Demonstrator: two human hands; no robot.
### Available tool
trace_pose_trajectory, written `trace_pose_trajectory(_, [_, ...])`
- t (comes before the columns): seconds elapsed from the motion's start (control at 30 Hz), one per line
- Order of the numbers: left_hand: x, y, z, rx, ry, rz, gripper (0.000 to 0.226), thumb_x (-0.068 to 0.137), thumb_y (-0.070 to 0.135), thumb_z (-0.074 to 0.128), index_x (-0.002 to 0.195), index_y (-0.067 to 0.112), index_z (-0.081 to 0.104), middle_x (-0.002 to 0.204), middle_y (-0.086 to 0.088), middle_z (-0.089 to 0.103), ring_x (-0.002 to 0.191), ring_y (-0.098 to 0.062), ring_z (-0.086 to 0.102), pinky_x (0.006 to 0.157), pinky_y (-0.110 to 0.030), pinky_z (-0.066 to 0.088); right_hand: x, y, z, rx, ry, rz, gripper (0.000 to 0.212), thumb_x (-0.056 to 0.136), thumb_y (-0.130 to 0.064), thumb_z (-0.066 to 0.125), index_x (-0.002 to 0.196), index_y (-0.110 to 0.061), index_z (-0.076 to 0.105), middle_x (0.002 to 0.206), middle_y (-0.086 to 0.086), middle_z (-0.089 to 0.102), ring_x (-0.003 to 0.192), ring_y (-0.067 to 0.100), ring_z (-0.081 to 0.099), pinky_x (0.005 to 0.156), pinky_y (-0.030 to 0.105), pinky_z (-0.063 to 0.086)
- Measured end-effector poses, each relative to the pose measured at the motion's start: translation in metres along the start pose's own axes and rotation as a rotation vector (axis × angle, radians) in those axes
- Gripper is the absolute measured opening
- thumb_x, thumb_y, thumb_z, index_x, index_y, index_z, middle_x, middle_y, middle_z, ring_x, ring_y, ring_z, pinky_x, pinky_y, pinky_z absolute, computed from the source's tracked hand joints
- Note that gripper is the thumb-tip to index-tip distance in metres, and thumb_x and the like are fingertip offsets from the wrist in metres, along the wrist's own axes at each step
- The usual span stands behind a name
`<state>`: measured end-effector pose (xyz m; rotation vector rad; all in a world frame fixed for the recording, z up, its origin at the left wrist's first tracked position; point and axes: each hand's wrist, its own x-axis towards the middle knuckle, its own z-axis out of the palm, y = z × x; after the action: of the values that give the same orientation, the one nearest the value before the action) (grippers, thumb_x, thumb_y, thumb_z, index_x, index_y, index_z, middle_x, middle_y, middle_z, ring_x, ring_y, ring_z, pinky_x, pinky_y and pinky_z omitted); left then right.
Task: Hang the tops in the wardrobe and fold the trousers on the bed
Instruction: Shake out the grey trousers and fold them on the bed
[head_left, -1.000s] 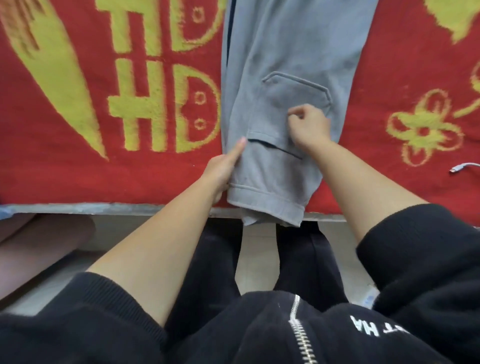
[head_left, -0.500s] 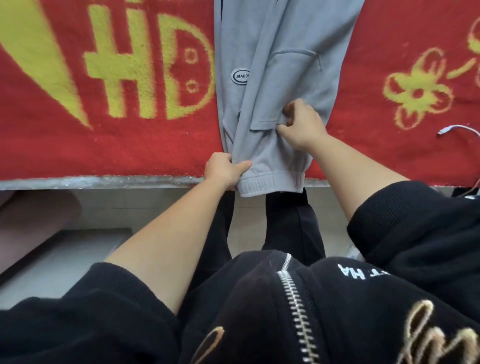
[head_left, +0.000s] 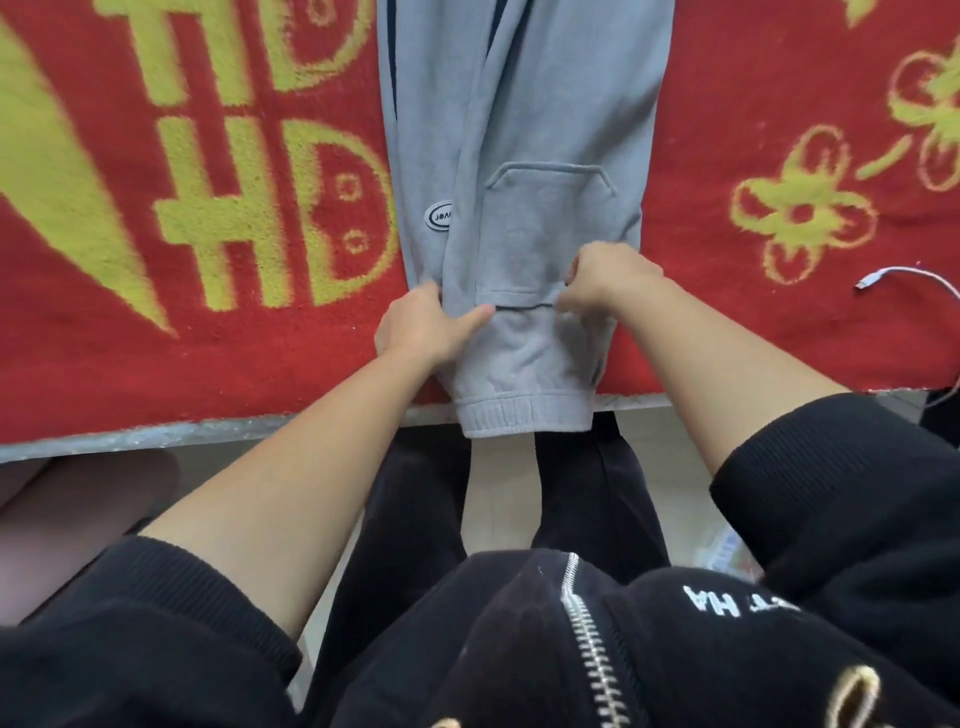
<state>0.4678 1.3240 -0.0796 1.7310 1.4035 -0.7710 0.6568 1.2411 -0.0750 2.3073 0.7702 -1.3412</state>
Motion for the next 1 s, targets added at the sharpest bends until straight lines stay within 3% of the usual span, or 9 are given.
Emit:
trace_pose_trajectory(0.07, [0.013,0.017,-0.016,-0.039,0.168,0.043,0.052,0.08,0.071,0.054,0.088,0.019,0.056,0.1,-0.005,0.068,0.1,-0.032,0.062,0.076,-0.036,0.046,0.009,-0.015,-0.034,0.093,0.207,-0.042,0.037,0.086,-0.033,0.056,0.116,-0.014,0.067,0.124,0.015,0.064,0.115,0.035,0.06,0.089,0.038,0.048])
trace_pose_trajectory(0.17, [0.039,0.045,-0.036,-0.138,0.321,0.123,0.048,0.085,0.064,0.055,0.103,0.021,0.06,0.102,0.0,0.069,0.104,-0.027,0.062,0.081,-0.036,0.045,0.025,-0.044,-0.083,0.386,0.464,-0.167,0.032,0.092,-0.032,0.048,0.11,-0.018,0.07,0.118,0.01,0.069,0.115,0.033,0.06,0.092,0.034,0.046])
trace_pose_trajectory(0.27, [0.066,0.072,-0.054,-0.225,0.382,0.185,0.045,0.088,0.057,0.058,0.114,0.02,0.064,0.102,0.002,0.069,0.105,-0.022,0.062,0.086,-0.033,0.046,0.056,-0.074,-0.118,0.586,0.509,-0.242,0.028,0.094,-0.034,0.05,0.111,-0.023,0.069,0.115,-0.002,0.07,0.115,0.02,0.06,0.09,0.024,0.04])
trace_pose_trajectory(0.4, [0.085,0.088,-0.066,-0.194,0.39,0.214,0.027,0.09,0.041,0.06,0.105,0.021,0.07,0.099,0.002,0.072,0.101,-0.022,0.064,0.08,-0.027,0.044,0.1,-0.096,-0.141,0.706,0.492,-0.122,0.041,0.093,-0.044,0.054,0.121,-0.016,0.054,0.123,0.001,0.063,0.118,0.022,0.055,0.087,0.026,0.04])
trace_pose_trajectory(0.5, [0.083,0.076,-0.07,-0.225,0.443,0.265,0.02,0.093,0.037,0.056,0.094,0.02,0.066,0.091,0.0,0.071,0.091,-0.026,0.064,0.077,-0.034,0.049,0.112,-0.107,-0.146,0.641,0.55,-0.101,0.035,0.092,-0.025,0.048,0.126,-0.013,0.051,0.128,0.004,0.059,0.12,0.026,0.053,0.09,0.028,0.04])
trace_pose_trajectory(0.63, [0.077,0.057,-0.078,-0.306,0.508,0.271,0.018,0.095,0.031,0.053,0.092,0.015,0.06,0.085,-0.001,0.068,0.082,-0.027,0.062,0.073,-0.036,0.045,0.094,-0.145,-0.146,0.504,0.759,-0.37,0.039,0.097,-0.018,0.04,0.134,-0.01,0.05,0.123,0.014,0.056,0.114,0.03,0.053,0.087,0.032,0.034])
trace_pose_trajectory(0.73, [0.081,0.045,-0.078,-0.334,0.498,0.173,0.017,0.095,0.027,0.055,0.093,0.012,0.061,0.089,-0.005,0.069,0.089,-0.03,0.062,0.075,-0.033,0.039,0.097,-0.167,-0.141,0.383,0.474,-0.558,0.05,0.104,-0.032,0.037,0.15,-0.013,0.034,0.134,0.017,0.047,0.126,0.033,0.047,0.1,0.036,0.039])
trace_pose_trajectory(0.83, [0.092,0.036,-0.084,-0.333,0.413,0.118,0.014,0.093,0.027,0.057,0.092,0.014,0.063,0.088,-0.001,0.067,0.093,-0.026,0.062,0.075,-0.028,0.036,0.109,-0.166,-0.146,0.214,0.348,-0.554,0.045,0.105,-0.038,0.032,0.144,-0.02,0.042,0.135,0.018,0.046,0.127,0.036,0.047,0.101,0.04,0.042])
trace_pose_trajectory(1.0, [0.115,0.038,-0.102,-0.185,0.392,0.195,0.013,0.083,0.032,0.056,0.086,0.02,0.053,0.096,-0.005,0.06,0.091,-0.027,0.056,0.076,-0.035,0.042,0.13,-0.13,-0.161,0.151,0.79,-0.502,0.043,0.097,-0.028,0.041,0.139,-0.028,0.051,0.137,0.011,0.046,0.124,0.03,0.047,0.095,0.039,0.042])
